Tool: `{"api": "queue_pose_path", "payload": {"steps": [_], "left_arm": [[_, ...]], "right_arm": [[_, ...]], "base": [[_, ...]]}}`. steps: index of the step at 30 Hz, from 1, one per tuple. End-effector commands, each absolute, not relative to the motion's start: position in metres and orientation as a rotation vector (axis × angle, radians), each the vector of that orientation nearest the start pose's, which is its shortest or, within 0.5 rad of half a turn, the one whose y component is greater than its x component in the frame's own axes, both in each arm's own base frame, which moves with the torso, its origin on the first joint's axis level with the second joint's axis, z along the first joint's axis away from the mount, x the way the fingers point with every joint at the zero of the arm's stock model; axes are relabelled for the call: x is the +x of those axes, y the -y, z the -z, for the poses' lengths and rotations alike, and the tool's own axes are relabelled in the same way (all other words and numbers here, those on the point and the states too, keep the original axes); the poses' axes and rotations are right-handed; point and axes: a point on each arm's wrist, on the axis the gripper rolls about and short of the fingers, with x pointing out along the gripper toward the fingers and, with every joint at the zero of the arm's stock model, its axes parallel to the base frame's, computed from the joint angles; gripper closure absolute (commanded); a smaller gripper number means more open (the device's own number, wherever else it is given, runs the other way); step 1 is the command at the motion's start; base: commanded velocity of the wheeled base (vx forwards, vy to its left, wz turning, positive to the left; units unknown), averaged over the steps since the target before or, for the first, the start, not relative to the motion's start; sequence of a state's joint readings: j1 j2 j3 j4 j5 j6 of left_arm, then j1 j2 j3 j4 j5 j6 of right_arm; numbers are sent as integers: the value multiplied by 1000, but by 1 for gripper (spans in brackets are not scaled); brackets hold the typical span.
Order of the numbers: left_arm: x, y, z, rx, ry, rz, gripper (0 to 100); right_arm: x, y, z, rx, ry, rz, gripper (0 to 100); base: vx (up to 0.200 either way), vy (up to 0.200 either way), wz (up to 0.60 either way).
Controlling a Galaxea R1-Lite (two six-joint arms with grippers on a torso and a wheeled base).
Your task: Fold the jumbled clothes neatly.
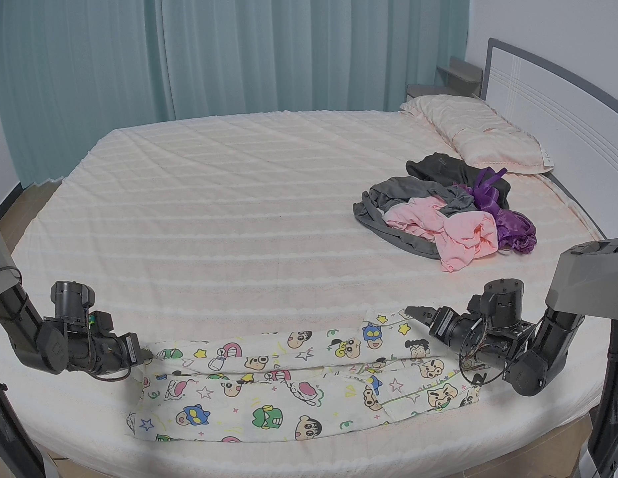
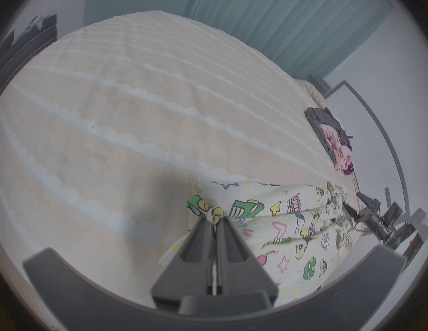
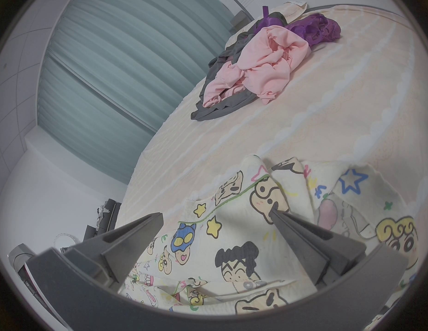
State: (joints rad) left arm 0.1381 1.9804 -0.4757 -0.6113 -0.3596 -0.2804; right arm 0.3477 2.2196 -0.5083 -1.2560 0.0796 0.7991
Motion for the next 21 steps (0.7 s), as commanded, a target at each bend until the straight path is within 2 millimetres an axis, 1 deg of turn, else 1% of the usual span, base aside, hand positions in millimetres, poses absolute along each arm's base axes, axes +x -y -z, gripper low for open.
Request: {"api": "queue_pose_path", "payload": {"steps": [1, 5, 6, 11, 13, 15, 18, 21], "left_arm": [[257, -27, -29, -453, -903, 100, 100], [253, -26, -27, -447, -917, 101, 100], [252, -26, -27, -447, -920, 99, 0], [244, -25, -30, -447, -910, 101, 0], [235, -24, -34, -441, -877, 105, 0], [231, -23, -38, -437, -843, 110, 0], [227, -22, -53, -437, -748, 117, 0], [232, -23, -67, -472, -683, 101, 0]], "right_arm": [[304, -112, -10, 712, -596, -213, 0], [304, -111, -10, 712, -596, -212, 0], [304, -111, -10, 712, -597, -213, 0], [303, -110, -11, 713, -594, -211, 0], [303, -110, -11, 714, -594, -210, 0], [302, -110, -12, 714, -594, -210, 0], [302, -110, -12, 715, -591, -212, 0], [302, -110, -12, 714, -593, -212, 0]], "base": [[0, 0, 0], [0, 0, 0], [0, 0, 0], [0, 0, 0], [0, 0, 0], [0, 0, 0], [0, 0, 0], [0, 0, 0]]}}
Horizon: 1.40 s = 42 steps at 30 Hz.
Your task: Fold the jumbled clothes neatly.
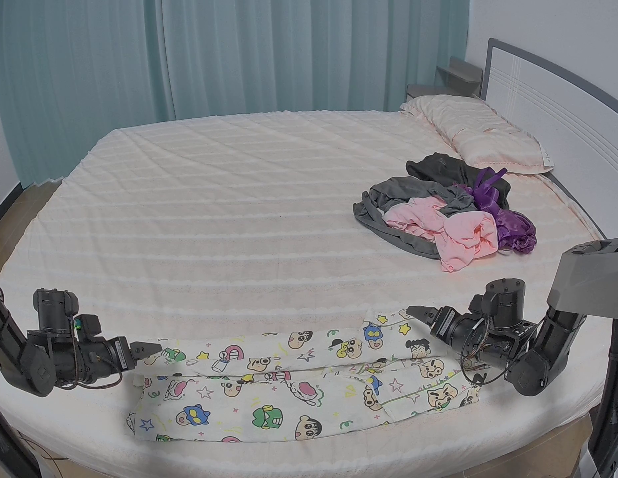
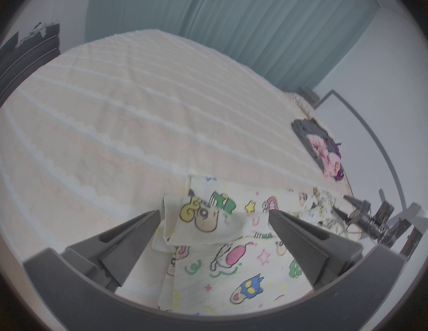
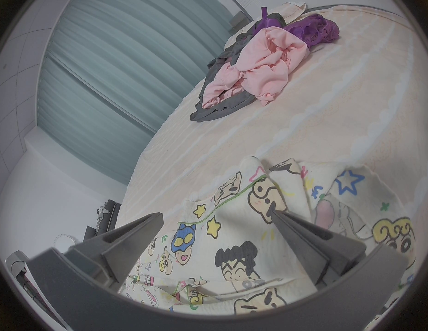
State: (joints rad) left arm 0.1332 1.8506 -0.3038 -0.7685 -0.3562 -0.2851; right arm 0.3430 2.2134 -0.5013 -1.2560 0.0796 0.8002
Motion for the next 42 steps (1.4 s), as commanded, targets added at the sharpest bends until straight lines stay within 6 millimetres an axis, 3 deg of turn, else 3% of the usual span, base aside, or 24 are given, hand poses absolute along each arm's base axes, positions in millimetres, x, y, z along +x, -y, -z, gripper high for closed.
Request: {"api": "queue_pose_path", "payload": {"steps": [1, 6, 15, 22, 27, 30, 37, 42], "left_arm": [[236, -24, -69, -473, -668, 92, 0], [248, -24, -73, -465, -645, 71, 0], [269, 14, -70, -559, -682, 153, 0], [291, 37, -34, -512, -752, 12, 0], [281, 53, -26, -505, -798, 26, 0], [264, 64, -25, -491, -833, 59, 0], [238, 65, -41, -480, -807, 90, 0], [223, 62, -37, -467, -845, 77, 0]], "right_arm": [[302, -110, -12, 716, -593, -212, 0], [302, -111, -12, 714, -593, -212, 0], [302, -112, -11, 715, -597, -216, 0], [302, -112, -10, 717, -601, -215, 0], [302, -111, -10, 718, -601, -213, 0], [302, -111, -10, 718, -601, -213, 0], [302, -111, -10, 717, -601, -211, 0], [302, -111, -10, 718, -601, -213, 0]], "base": [[0, 0, 0], [0, 0, 0], [0, 0, 0], [0, 0, 0], [0, 0, 0], [0, 0, 0], [0, 0, 0], [0, 0, 0]]}}
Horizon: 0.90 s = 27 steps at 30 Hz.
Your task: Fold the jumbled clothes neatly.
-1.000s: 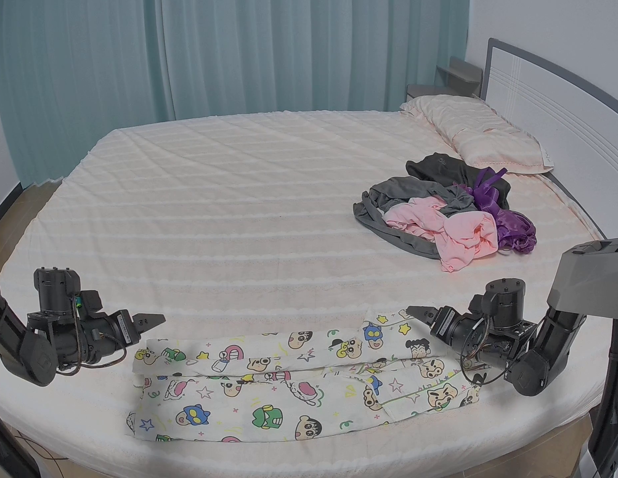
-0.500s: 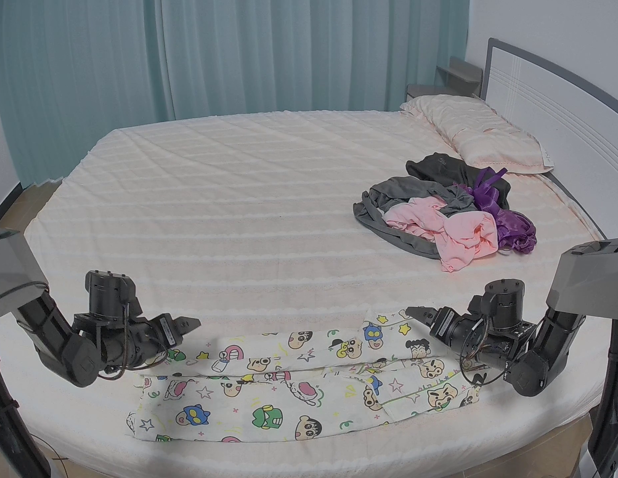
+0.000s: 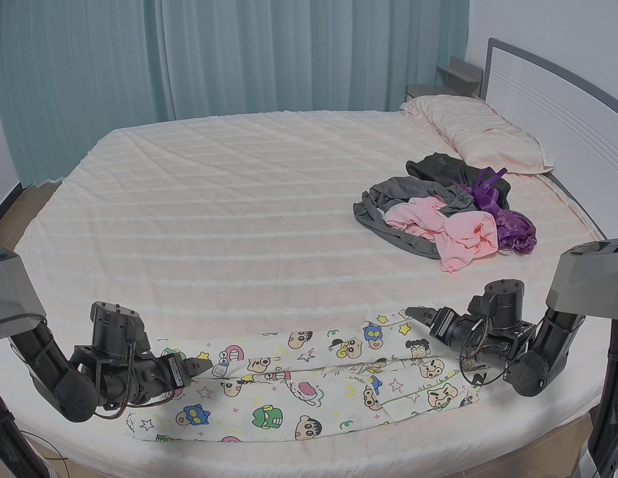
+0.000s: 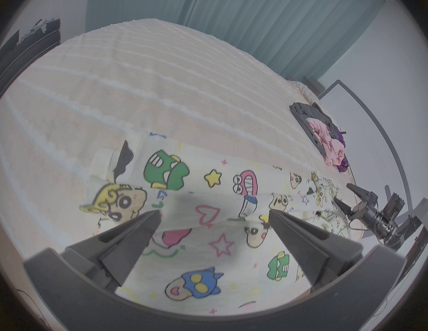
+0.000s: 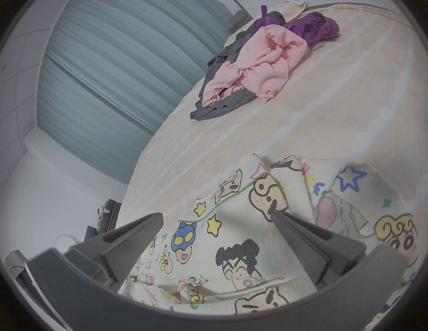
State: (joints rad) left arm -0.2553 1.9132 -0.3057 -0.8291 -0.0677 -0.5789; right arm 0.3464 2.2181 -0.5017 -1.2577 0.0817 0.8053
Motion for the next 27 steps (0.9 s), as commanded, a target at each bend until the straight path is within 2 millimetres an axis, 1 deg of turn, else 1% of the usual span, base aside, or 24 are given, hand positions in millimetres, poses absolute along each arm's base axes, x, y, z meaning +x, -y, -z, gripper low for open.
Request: {"api": "queue_pose_path", "payload": {"steps": [1, 3, 4, 5, 7, 11, 12, 14, 18, 20, 21, 23, 27], "left_arm": [[221, 60, -34, -464, -862, 69, 0], [218, 60, -32, -462, -876, 64, 0], [212, 59, -29, -455, -898, 58, 0], [212, 59, -29, -455, -898, 58, 0], [206, 57, -25, -451, -929, 51, 0], [200, 55, -25, -449, -933, 46, 0], [199, 55, -27, -450, -925, 51, 0], [198, 55, -37, -459, -880, 67, 0], [197, 58, -61, -484, -771, 121, 0], [202, 60, -69, -491, -728, 132, 0], [207, 62, -73, -494, -706, 136, 0], [215, 63, -77, -503, -683, 124, 0], [249, 77, -69, -553, -691, 48, 0]], "right_arm": [[302, -111, -9, 717, -602, -211, 0], [302, -111, -9, 717, -602, -211, 0], [302, -111, -10, 718, -600, -210, 0], [302, -111, -10, 718, -600, -210, 0], [302, -111, -10, 718, -600, -210, 0], [302, -111, -10, 718, -600, -210, 0], [302, -111, -10, 718, -600, -210, 0], [302, -111, -10, 718, -600, -210, 0], [302, -111, -10, 718, -600, -210, 0], [302, -111, -9, 718, -602, -209, 0], [302, -111, -9, 718, -602, -209, 0], [302, -111, -9, 717, -602, -211, 0], [302, -112, -9, 717, -603, -212, 0]], "base": [[0, 0, 0], [0, 0, 0], [0, 0, 0], [0, 0, 0], [0, 0, 0], [0, 0, 0], [0, 0, 0], [0, 0, 0], [0, 0, 0], [0, 0, 0], [0, 0, 0], [0, 0, 0], [0, 0, 0]]}}
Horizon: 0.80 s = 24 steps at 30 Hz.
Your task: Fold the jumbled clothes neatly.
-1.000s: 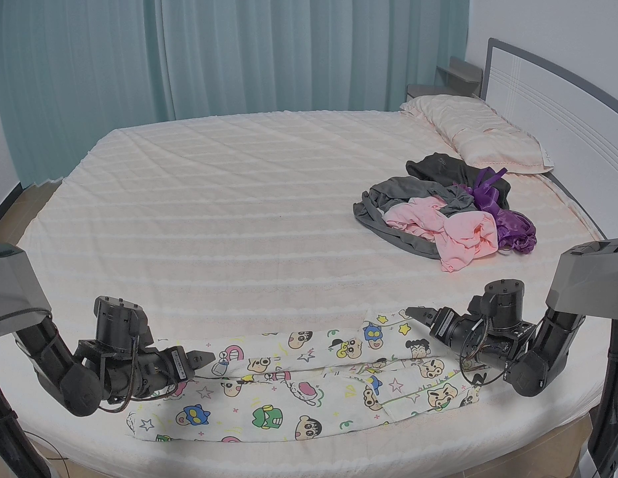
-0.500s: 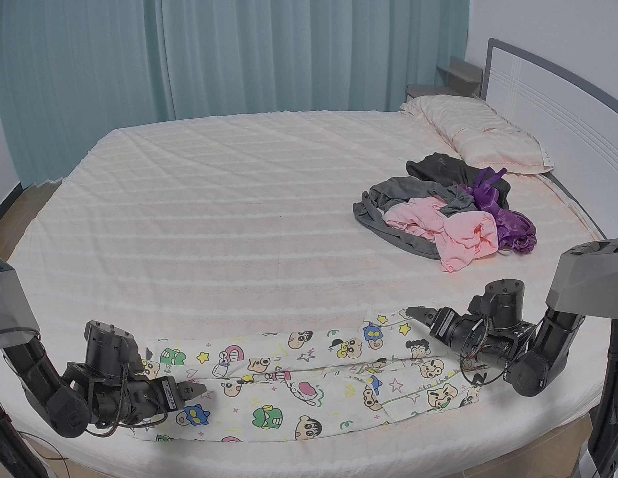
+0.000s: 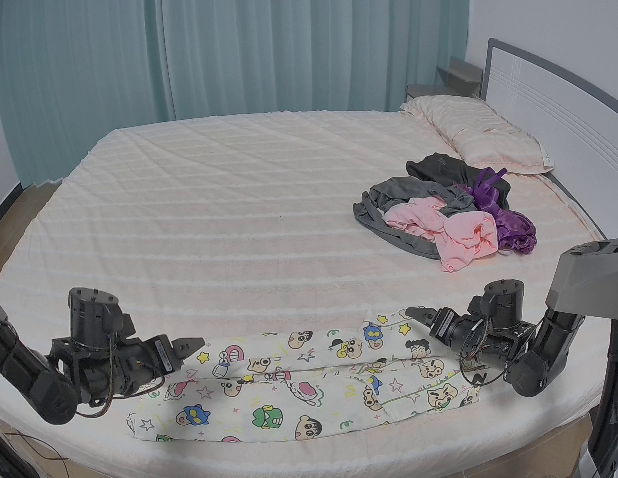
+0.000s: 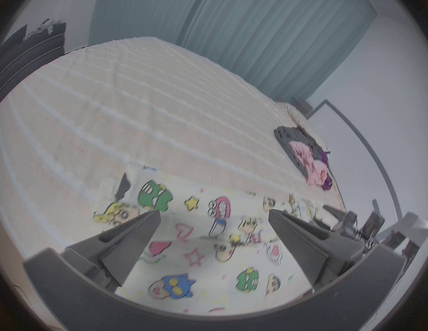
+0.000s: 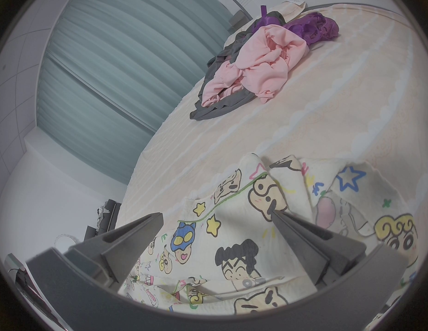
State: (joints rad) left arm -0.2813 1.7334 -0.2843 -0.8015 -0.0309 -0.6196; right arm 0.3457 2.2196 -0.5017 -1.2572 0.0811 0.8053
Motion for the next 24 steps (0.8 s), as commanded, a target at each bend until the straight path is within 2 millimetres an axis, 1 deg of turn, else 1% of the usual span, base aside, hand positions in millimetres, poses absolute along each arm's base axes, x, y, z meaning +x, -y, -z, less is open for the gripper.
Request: {"api": "queue_pose_path", "payload": {"steps": [1, 3, 4, 5, 6, 7, 10, 11, 12, 13, 14, 18, 24], "left_arm": [[259, 82, -64, -576, -696, 24, 0], [270, 92, -55, -593, -716, 9, 0], [270, 92, -55, -593, -716, 9, 0], [282, 106, -42, -599, -736, -4, 0], [282, 106, -42, -599, -736, -4, 0], [290, 119, -32, -597, -749, -11, 0], [292, 137, -26, -618, -766, 11, 0], [292, 139, -27, -619, -766, 16, 0], [288, 147, -26, -618, -780, 36, 0], [287, 149, -26, -615, -782, 42, 0], [283, 155, -26, -607, -792, 61, 0], [283, 163, -23, -597, -801, 79, 0], [285, 165, -18, -592, -808, 77, 0]], "right_arm": [[302, -112, -9, 717, -603, -212, 0], [302, -112, -9, 717, -603, -212, 0], [302, -112, -9, 717, -603, -212, 0], [302, -112, -9, 717, -603, -212, 0], [302, -112, -9, 717, -603, -212, 0], [302, -112, -9, 716, -603, -213, 0], [302, -112, -9, 716, -603, -213, 0], [302, -112, -9, 716, -603, -213, 0], [302, -112, -9, 716, -604, -211, 0], [302, -112, -9, 716, -604, -211, 0], [302, -112, -9, 716, -604, -211, 0], [303, -112, -9, 717, -603, -212, 0], [303, -112, -9, 717, -603, -212, 0]], "base": [[0, 0, 0], [0, 0, 0], [0, 0, 0], [0, 0, 0], [0, 0, 0], [0, 0, 0], [0, 0, 0], [0, 0, 0], [0, 0, 0], [0, 0, 0], [0, 0, 0], [0, 0, 0], [0, 0, 0]]}}
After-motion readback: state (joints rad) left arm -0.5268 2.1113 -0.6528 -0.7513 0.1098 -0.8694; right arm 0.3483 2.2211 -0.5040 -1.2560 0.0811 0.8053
